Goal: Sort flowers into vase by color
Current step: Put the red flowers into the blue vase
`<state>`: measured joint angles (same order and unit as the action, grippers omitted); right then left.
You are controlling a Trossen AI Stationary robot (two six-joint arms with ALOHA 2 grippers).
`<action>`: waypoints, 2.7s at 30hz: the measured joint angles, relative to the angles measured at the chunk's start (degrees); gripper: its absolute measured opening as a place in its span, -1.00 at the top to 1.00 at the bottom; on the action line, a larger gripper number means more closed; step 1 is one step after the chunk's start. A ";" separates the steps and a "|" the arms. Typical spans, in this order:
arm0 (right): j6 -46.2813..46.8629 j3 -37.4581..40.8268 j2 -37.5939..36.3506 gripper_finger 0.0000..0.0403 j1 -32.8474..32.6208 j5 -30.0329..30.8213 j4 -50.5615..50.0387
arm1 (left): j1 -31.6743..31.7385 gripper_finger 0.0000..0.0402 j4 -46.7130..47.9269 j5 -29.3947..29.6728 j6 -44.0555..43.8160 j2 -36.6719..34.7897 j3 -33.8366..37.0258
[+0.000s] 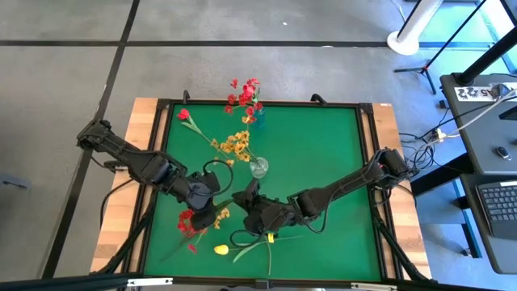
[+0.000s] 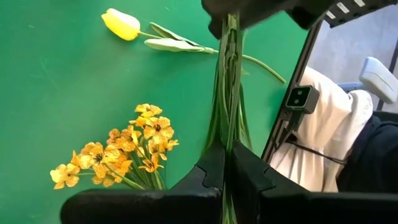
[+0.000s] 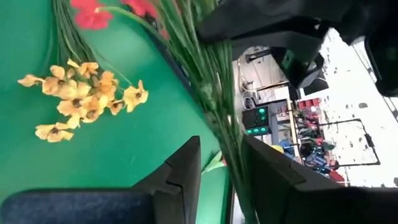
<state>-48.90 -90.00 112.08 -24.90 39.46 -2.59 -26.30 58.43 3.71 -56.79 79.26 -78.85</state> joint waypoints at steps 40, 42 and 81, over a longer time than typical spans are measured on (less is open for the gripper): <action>-4.04 -0.10 0.80 0.99 -0.66 11.49 1.59 | 0.98 0.97 -0.61 2.14 0.41 -0.02 0.00; -4.04 -0.11 0.80 0.99 -0.70 12.40 1.31 | 0.99 0.97 -0.67 2.25 0.44 -0.02 0.00; 14.74 -0.13 -14.47 1.00 -1.81 11.70 -7.37 | -15.33 0.77 9.76 38.95 24.76 -2.61 -27.11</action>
<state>-34.16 -90.13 97.61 -26.71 51.17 -9.96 -41.63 68.19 42.66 -32.03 76.65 -105.96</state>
